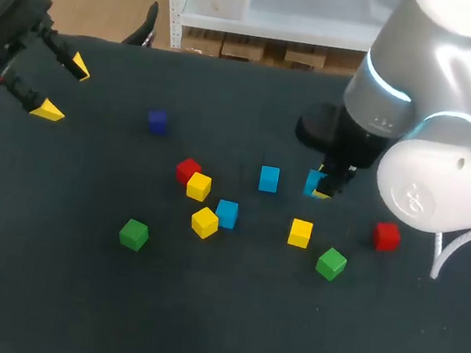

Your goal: Place the blue cubes, place green cubes on the blue cubes, place the yellow cubes on the green cubes, then place the red cubes on the yellow cubes, and place purple cube on the red cubes.

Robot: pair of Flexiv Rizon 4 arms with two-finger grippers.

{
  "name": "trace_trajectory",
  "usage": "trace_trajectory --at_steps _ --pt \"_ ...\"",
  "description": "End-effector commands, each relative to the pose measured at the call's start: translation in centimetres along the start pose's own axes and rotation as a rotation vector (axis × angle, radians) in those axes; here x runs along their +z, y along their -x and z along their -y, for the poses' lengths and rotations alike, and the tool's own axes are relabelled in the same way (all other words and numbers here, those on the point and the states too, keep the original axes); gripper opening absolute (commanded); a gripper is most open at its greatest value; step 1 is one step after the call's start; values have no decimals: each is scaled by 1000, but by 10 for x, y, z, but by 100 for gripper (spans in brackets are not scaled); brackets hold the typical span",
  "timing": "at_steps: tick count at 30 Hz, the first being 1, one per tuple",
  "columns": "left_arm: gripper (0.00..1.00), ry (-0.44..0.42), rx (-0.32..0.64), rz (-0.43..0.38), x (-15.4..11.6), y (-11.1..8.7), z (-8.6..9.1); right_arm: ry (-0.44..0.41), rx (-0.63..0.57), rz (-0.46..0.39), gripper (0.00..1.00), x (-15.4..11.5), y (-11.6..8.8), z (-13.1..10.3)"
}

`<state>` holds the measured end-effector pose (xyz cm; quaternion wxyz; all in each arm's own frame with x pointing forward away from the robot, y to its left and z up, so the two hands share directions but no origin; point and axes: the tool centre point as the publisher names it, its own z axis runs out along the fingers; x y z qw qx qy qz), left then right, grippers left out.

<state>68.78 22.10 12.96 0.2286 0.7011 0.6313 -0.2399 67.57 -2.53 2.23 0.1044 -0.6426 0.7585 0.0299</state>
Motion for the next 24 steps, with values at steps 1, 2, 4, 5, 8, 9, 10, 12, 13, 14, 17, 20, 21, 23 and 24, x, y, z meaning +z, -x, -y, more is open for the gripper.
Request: trace_trajectory --at_steps 1,2,4,5,8,9,10,12,13,14,17,20,21,23,24 --pt "100 -1 1 -1 0 0 -1 -6 -20 -8 0 -6 1 -3" --pt "100 -1 1 -1 0 0 -1 -7 -22 -10 0 -7 1 -4" --pt "100 -1 1 -1 0 0 -1 -8 -30 -13 0 -8 0 -4" --pt "100 -1 1 -1 0 0 -1 -8 -34 -14 0 -8 0 -5" --pt "100 -1 1 -1 0 0 -1 -3 -59 -17 0 -6 1 -6" --pt "100 -1 1 -1 0 0 -1 1 -69 -14 0 -5 1 -6" --pt "100 -1 1 -1 0 0 -1 0 -81 -16 0 -5 2 -6" --pt "100 -1 1 -1 0 0 -1 4 -98 -13 0 -3 3 -7" --pt "100 -1 1 -1 0 0 -1 4 -111 -13 0 -3 4 -6" --pt "100 -1 1 -1 0 0 -1 3 -120 -14 0 -2 5 -6" --pt "100 -1 1 -1 0 0 -1 3 -132 -14 0 -1 8 -4" --pt "100 -1 1 -1 0 0 -1 8 -144 -14 0 2 12 -1" --pt "100 -1 1 -1 0 0 -1 9 -150 -15 0 3 13 -1" --pt "100 -1 1 -1 0 0 -1 15 -160 -19 0 7 16 0" --pt "100 -1 1 -1 0 0 -1 16 -164 -20 0 8 18 0"
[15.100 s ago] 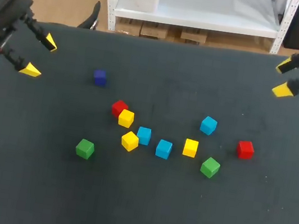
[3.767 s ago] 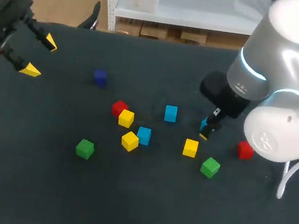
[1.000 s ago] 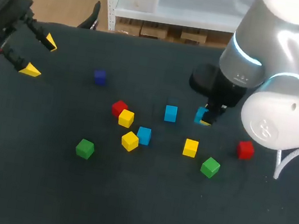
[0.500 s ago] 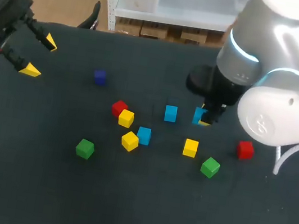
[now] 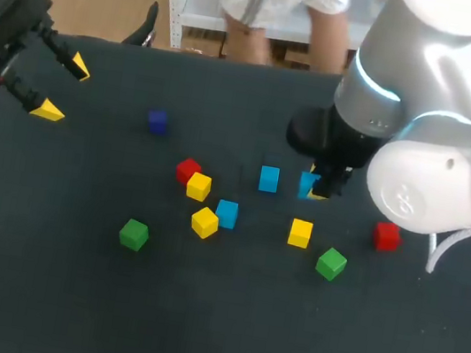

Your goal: Place the blue cubes, place green cubes on the blue cubes, place the yellow cubes on the green cubes, then place the red cubes on the yellow cubes, and place purple cube on the red cubes.

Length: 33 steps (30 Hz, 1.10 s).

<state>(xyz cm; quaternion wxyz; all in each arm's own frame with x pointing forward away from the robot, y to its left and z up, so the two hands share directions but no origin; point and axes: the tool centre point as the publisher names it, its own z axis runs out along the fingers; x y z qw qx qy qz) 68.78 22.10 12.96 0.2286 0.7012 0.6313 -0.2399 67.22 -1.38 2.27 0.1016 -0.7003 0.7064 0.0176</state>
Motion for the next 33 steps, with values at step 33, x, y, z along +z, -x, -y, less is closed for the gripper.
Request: trace_trajectory --at_steps 33 --pt "100 -1 1 -1 0 0 -1 48 -18 -7 0 34 9 26"
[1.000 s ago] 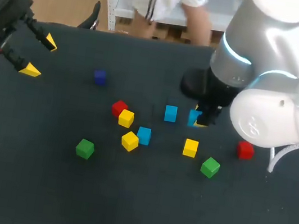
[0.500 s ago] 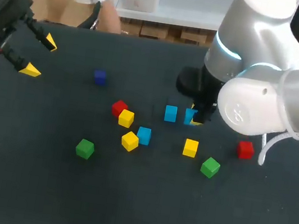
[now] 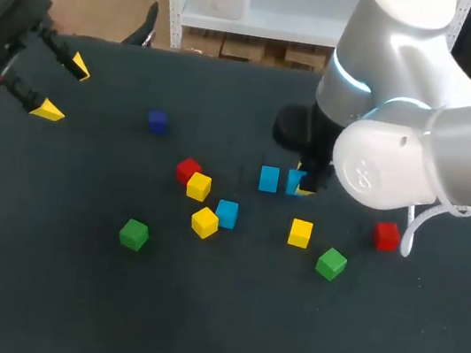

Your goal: Place the blue cubes, place green cubes on the blue cubes, place the yellow cubes on the green cubes, then place the red cubes on the yellow cubes, and place purple cube on the red cubes.

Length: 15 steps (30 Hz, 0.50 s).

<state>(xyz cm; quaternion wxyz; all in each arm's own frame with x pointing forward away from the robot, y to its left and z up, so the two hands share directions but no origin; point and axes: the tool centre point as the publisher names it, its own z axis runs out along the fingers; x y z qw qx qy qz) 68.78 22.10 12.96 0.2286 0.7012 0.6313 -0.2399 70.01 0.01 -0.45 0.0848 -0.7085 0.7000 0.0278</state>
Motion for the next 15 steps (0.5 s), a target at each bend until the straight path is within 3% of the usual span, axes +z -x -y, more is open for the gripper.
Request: trace_trajectory --at_steps 1,15 --pt "100 -1 1 -1 0 0 -1 9 1 1 0 2 0 2" --pt "100 -1 1 -1 0 0 -1 15 4 1 0 5 -1 3"
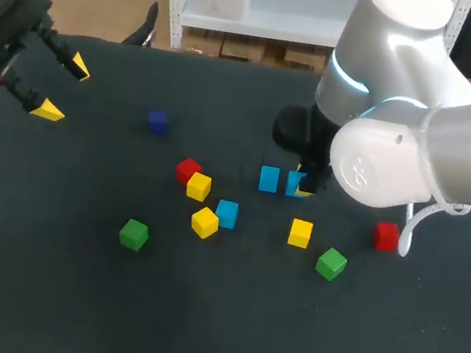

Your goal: Place the blue cubes, place green cubes on the blue cubes, place the yellow cubes on the green cubes, then place the red cubes on the yellow cubes, and place purple cube on the red cubes.

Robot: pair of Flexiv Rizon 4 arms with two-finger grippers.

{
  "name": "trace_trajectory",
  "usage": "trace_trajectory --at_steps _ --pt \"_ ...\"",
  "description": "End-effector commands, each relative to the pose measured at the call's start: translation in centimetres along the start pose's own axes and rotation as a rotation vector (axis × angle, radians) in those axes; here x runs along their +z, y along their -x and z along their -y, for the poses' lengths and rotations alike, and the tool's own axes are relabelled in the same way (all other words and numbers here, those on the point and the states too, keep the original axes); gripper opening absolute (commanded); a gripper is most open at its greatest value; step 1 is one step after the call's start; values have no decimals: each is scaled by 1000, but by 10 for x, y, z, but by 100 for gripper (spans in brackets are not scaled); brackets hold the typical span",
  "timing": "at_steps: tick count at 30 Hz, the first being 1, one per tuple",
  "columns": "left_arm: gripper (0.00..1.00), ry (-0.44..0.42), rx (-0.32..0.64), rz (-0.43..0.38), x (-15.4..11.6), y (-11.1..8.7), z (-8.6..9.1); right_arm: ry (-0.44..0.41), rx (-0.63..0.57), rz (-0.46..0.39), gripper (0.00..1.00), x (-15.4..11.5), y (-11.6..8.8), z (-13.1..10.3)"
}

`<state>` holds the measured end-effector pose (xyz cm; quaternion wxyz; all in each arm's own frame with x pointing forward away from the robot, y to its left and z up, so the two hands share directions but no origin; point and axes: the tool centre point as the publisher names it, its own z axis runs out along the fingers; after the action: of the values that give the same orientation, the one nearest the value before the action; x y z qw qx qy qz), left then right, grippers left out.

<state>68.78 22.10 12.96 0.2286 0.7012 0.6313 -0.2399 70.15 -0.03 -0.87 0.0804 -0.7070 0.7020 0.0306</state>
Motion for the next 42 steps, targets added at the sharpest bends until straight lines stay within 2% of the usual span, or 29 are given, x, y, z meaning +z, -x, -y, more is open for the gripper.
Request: trace_trajectory --at_steps 1,42 --pt "100 -1 1 -1 0 0 -1 5 -2 3 0 1 1 1" --pt "100 -1 1 -1 0 0 -1 15 13 4 0 6 -1 2"
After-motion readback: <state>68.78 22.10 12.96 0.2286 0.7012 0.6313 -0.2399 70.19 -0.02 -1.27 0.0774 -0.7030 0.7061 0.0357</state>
